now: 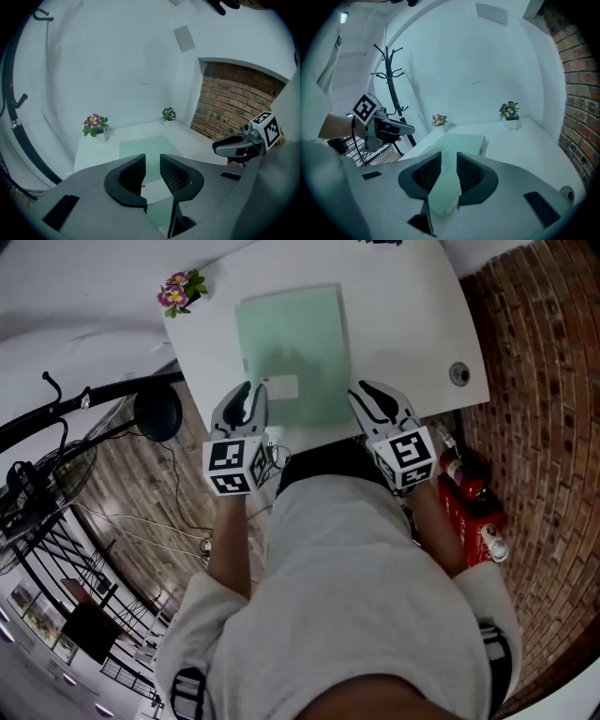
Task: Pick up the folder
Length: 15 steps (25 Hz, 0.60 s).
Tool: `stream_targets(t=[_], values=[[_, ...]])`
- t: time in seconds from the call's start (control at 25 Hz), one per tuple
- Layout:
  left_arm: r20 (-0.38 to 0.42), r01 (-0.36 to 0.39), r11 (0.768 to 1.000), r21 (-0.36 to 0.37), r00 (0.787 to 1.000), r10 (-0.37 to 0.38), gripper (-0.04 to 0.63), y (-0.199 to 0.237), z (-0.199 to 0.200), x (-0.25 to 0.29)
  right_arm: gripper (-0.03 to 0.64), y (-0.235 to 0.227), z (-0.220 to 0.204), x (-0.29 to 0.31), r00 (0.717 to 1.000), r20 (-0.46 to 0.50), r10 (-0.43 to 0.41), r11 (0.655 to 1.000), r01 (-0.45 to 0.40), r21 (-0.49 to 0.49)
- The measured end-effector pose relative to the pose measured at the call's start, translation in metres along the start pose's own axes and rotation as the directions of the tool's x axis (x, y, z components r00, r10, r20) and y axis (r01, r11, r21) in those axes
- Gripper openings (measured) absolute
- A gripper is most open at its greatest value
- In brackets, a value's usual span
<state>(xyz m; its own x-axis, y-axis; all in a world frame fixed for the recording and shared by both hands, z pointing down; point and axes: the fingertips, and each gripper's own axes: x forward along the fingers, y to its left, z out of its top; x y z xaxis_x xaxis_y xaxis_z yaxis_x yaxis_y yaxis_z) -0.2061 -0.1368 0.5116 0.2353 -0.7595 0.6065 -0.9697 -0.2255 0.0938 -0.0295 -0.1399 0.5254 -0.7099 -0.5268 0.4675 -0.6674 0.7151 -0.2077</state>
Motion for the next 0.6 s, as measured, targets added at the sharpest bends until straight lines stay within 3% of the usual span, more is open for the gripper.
stream_targets(t=[0.2,0.6], values=[[-0.041,0.009,1.000,-0.007,0.999,-0.009,0.092,0.016,-0.011,0.015,0.104,-0.002,-0.009,0.015,0.999,-0.051,-0.007,1.000,0.008,0.004],[-0.131,0.052,0.995,-0.090,0.989,-0.063,0.104,0.044,-0.038,0.051,0.121,-0.006,-0.034,0.046,0.988,-0.154,-0.020,0.998,0.028,0.051]])
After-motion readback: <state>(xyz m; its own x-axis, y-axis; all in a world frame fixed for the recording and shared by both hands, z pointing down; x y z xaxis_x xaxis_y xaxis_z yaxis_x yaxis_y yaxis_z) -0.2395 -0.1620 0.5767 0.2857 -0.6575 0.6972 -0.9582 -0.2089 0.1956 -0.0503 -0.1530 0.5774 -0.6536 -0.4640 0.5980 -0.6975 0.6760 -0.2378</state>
